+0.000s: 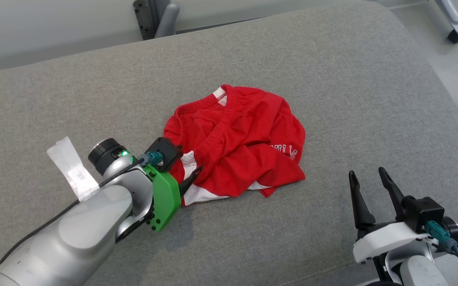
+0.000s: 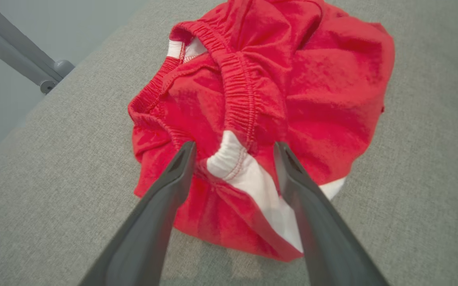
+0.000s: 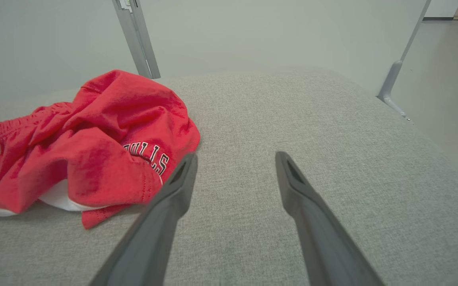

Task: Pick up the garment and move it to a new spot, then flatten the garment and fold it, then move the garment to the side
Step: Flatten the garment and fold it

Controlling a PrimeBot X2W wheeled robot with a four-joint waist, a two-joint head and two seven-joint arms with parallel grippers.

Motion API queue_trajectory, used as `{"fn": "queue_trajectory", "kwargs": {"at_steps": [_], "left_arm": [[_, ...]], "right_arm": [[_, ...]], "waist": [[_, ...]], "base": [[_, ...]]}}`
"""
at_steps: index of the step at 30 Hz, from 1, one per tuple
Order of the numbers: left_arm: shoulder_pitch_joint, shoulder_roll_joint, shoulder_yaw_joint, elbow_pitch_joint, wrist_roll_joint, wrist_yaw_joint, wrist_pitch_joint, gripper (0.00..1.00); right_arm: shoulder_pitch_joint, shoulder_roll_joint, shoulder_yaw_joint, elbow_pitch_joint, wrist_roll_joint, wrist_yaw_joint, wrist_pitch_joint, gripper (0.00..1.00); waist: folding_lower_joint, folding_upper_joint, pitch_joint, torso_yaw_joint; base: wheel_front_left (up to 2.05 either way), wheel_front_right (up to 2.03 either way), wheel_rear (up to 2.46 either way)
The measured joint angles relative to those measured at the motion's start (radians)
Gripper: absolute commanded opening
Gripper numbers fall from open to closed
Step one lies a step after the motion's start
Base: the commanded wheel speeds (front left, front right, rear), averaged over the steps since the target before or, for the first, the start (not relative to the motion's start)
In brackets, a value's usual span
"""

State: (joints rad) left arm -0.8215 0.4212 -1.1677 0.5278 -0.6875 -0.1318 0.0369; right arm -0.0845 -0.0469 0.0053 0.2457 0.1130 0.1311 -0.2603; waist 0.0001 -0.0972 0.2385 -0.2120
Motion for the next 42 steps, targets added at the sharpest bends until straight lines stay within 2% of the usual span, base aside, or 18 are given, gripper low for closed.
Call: {"fn": "queue_trajectory", "kwargs": {"at_steps": [3,5,6,7,9,10,11,17,19,22,27,29,32,36,38,40,42], "left_arm": [[-0.021,0.002,-0.045,0.025,-0.017,0.000,-0.018,0.96],[-0.035,0.002,-0.066,0.038,-0.026,0.000,-0.029,0.82],[-0.039,0.002,-0.074,0.047,-0.031,0.000,-0.030,0.72],[-0.040,0.002,-0.083,0.056,-0.040,0.000,-0.029,0.52],[-0.040,0.001,-0.096,0.069,-0.049,0.000,-0.025,0.35],[-0.040,0.001,-0.100,0.075,-0.053,0.000,-0.023,0.30],[-0.040,0.000,-0.105,0.078,-0.054,0.000,-0.016,0.01],[-0.023,0.002,-0.113,0.014,-0.087,0.000,0.016,0.00],[-0.030,0.004,-0.113,-0.034,-0.170,0.000,0.011,0.00],[-0.052,-0.007,-0.064,-0.140,-0.370,0.000,0.006,0.00],[-0.142,-0.004,0.058,-0.230,-0.552,0.010,0.037,0.00],[-0.166,-0.021,0.113,-0.241,-0.601,0.060,0.040,0.00],[-0.202,-0.063,0.204,-0.267,-0.677,0.166,0.023,0.00],[-0.231,-0.120,0.291,-0.305,-0.729,0.295,-0.018,0.00],[-0.231,-0.127,0.323,-0.323,-0.747,0.354,-0.039,0.00],[-0.228,-0.113,0.319,-0.345,-0.724,0.388,-0.060,0.00],[-0.192,-0.087,0.323,-0.374,-0.719,0.404,-0.075,0.00]], "right_arm": [[0.001,0.000,0.002,0.003,0.004,0.000,0.000,1.00],[-0.001,0.000,0.008,0.006,0.008,0.000,0.000,1.00],[-0.003,0.000,0.012,0.007,0.009,0.000,0.000,1.00],[-0.005,0.000,0.016,0.007,0.010,0.000,0.000,1.00],[-0.009,0.000,0.022,0.008,0.011,0.000,0.000,1.00],[-0.011,0.000,0.026,0.008,0.012,0.000,0.000,1.00],[-0.016,0.000,0.029,0.008,0.014,0.000,0.000,1.00],[-0.018,0.000,0.023,0.011,0.013,0.000,0.000,1.00],[-0.018,0.000,0.016,0.011,0.014,0.000,0.000,1.00],[-0.007,0.000,0.012,0.012,0.015,0.000,0.000,1.00],[-0.004,0.000,0.031,0.016,0.045,0.000,0.000,1.00],[-0.007,0.001,0.038,0.016,0.071,0.000,0.000,1.00],[-0.011,0.000,0.048,0.016,0.096,0.000,0.000,1.00],[-0.011,0.000,0.059,0.016,0.117,0.000,0.000,1.00],[-0.011,0.001,0.062,0.018,0.123,0.000,0.000,1.00],[-0.012,0.001,0.060,0.019,0.129,0.000,0.000,1.00],[-0.013,0.000,0.055,0.019,0.132,0.000,0.000,1.00]], "waist": [[0.0000,0.0000,0.004,-0.005],[0.0000,0.0000,0.006,-0.005],[0.0000,-0.0001,0.006,-0.006],[0.0000,-0.0001,0.007,-0.006],[0.0000,-0.0001,0.009,-0.008],[0.0000,-0.0002,0.009,-0.010],[0.0000,-0.0002,0.010,-0.014],[0.0000,-0.0002,0.008,-0.023],[0.0000,-0.0002,0.005,-0.023],[-0.0001,-0.0002,-0.001,-0.018],[0.0000,-0.0003,-0.010,-0.019],[0.0000,-0.0002,-0.010,-0.023],[0.0000,-0.0002,-0.008,-0.030],[0.0000,-0.0002,-0.004,-0.037],[0.0000,-0.0003,-0.002,-0.040],[0.0000,-0.0002,0.001,-0.043],[0.0000,-0.0003,0.004,-0.047]], "base": [[0.00,0.00,0.00],[0.00,0.00,0.00],[0.00,0.00,0.00],[0.00,0.00,0.00],[0.00,0.00,0.00],[0.00,0.00,0.00],[0.00,0.00,0.00],[0.00,0.00,0.00],[0.00,0.00,0.00],[0.00,0.00,0.00],[0.00,0.00,0.00],[0.00,0.00,0.00],[0.00,0.00,0.00],[0.00,0.00,0.00],[0.00,0.00,0.00],[0.00,0.00,0.00],[0.00,0.00,0.00]]}}
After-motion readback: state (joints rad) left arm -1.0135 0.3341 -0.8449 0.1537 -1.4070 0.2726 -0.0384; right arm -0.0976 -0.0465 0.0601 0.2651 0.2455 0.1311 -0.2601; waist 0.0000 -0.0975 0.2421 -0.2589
